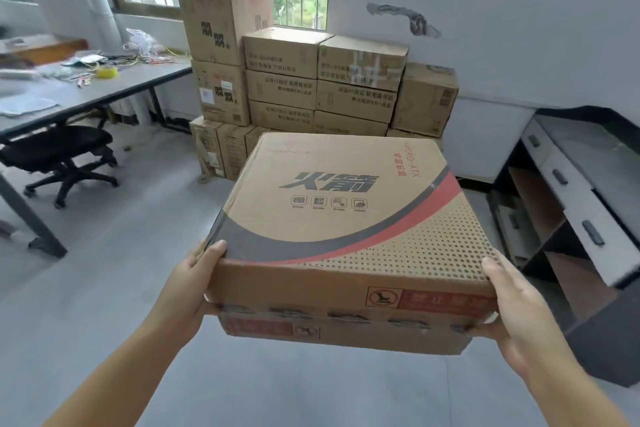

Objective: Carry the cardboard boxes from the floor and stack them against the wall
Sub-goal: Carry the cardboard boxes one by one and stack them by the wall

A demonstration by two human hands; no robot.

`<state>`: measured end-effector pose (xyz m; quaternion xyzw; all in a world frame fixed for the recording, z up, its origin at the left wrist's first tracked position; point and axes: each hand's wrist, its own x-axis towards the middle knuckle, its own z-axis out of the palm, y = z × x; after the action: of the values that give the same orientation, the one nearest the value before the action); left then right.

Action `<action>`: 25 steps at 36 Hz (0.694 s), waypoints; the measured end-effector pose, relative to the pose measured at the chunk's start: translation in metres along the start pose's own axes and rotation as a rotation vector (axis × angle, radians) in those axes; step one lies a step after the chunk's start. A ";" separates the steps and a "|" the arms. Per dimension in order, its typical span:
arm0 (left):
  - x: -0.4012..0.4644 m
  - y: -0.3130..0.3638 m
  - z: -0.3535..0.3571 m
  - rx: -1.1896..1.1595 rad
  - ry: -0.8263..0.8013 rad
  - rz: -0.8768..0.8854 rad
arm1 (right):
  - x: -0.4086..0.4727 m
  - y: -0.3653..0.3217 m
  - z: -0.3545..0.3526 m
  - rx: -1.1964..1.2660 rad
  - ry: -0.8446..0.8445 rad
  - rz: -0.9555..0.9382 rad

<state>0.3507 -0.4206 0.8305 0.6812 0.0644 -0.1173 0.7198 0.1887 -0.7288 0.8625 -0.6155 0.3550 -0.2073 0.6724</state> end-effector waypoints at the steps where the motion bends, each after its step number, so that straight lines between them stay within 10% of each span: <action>1: 0.016 0.005 0.003 0.002 0.000 0.001 | 0.015 -0.003 0.010 -0.001 -0.015 -0.001; 25: 0.487 0.213 0.016 -0.019 -0.018 0.145 | 0.364 -0.129 0.341 0.129 -0.031 -0.122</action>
<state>0.8742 -0.4666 0.9138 0.6761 0.0093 -0.0703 0.7334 0.7004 -0.7776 0.9043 -0.5946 0.2926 -0.2607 0.7020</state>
